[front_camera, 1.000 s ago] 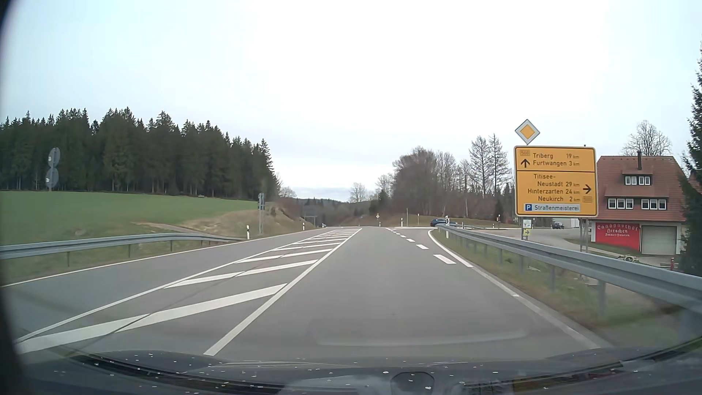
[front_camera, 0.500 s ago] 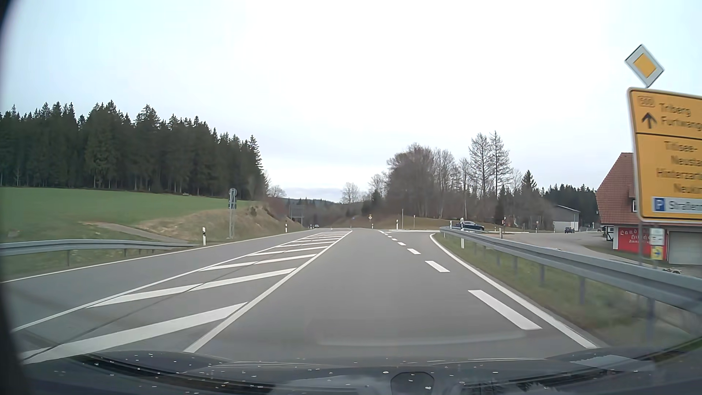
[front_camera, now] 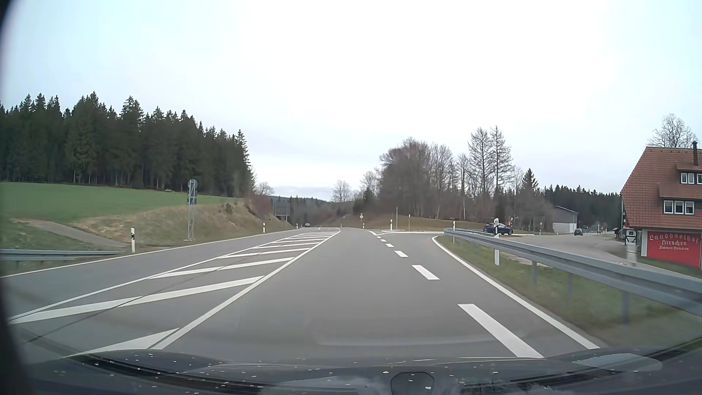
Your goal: Follow the waypoints while adhering to traffic rules and regulations
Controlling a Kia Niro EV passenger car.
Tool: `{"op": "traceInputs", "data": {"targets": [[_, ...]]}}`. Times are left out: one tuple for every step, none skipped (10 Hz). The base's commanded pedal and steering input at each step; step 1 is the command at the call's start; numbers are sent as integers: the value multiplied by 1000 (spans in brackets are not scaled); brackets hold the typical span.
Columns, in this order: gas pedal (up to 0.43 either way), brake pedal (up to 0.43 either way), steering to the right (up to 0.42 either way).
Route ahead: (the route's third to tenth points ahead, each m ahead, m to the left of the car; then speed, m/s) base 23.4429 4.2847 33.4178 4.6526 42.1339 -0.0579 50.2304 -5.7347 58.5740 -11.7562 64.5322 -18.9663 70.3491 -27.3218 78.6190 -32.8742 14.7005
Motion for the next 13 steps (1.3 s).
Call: {"op": "traceInputs", "data": {"targets": [[130, 0, 13], [130, 0, 13], [130, 0, 13], [130, 0, 13], [130, 0, 14], [130, 0, 15], [118, 0, 15], [110, 0, 15], [67, 0, 15], [0, 0, 16], [0, 0, 17], [0, 0, 17], [0, 0, 18]]}}
